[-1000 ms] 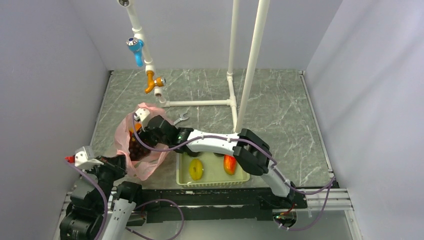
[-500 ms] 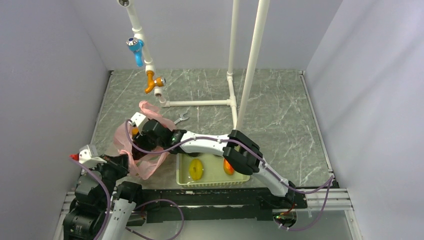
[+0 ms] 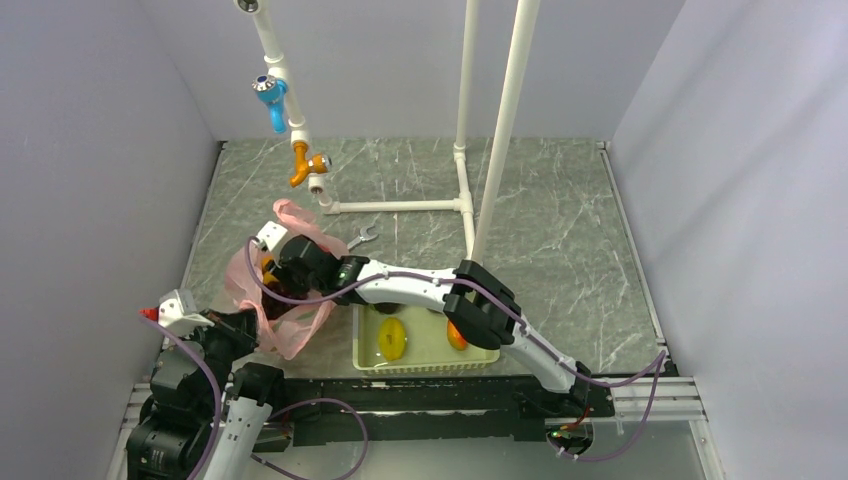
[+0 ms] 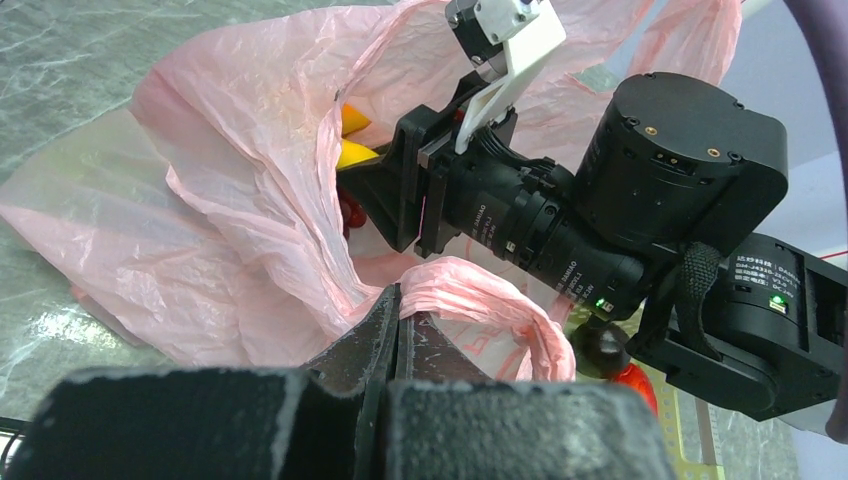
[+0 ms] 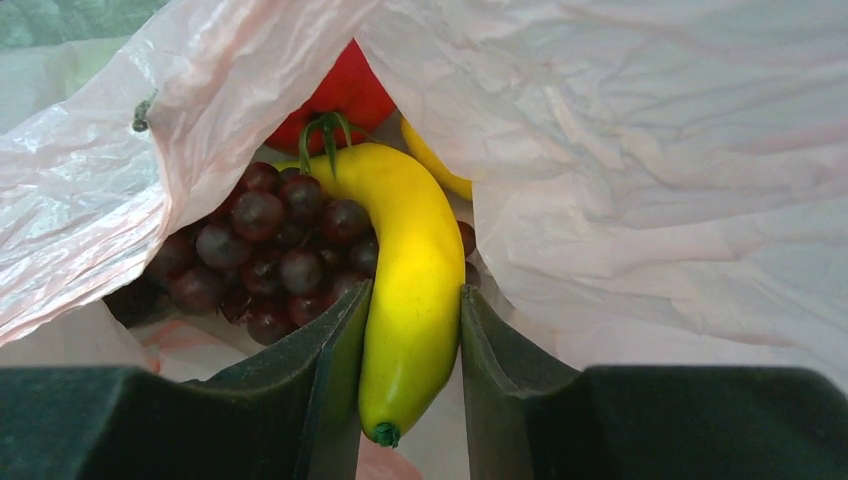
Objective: Take the fake fruits out of the plastic bag
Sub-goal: Take out the fake fruit from the plastic bag, then place the fake fruit in the bin.
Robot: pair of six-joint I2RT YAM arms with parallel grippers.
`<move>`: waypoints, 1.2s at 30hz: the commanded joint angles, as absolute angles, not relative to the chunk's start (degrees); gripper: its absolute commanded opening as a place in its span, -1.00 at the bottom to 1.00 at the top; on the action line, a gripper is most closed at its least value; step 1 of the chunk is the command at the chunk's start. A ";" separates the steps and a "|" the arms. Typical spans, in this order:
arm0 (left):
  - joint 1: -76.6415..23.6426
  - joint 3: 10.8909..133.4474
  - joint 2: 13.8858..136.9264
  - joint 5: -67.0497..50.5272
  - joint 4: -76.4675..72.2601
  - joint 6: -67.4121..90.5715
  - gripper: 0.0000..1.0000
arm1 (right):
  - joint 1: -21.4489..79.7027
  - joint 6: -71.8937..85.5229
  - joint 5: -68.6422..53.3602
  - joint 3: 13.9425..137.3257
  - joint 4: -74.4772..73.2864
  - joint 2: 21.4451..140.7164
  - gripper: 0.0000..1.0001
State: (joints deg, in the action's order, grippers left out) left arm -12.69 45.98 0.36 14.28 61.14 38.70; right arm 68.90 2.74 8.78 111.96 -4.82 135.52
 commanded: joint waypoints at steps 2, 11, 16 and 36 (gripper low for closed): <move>-12.49 45.70 -16.69 14.70 61.21 39.66 -1.00 | 70.48 3.63 10.97 112.18 -6.75 127.65 -0.87; -9.96 45.20 -16.63 12.45 59.91 37.79 -1.00 | 74.04 3.84 20.46 105.89 -10.83 115.27 -1.00; -7.19 45.13 -16.75 10.72 59.24 36.79 -1.00 | 75.07 4.35 23.02 102.76 -13.00 111.10 -1.00; -5.76 46.23 -16.75 12.65 61.56 37.90 -1.00 | 75.86 8.97 20.87 67.60 -11.00 63.25 -1.00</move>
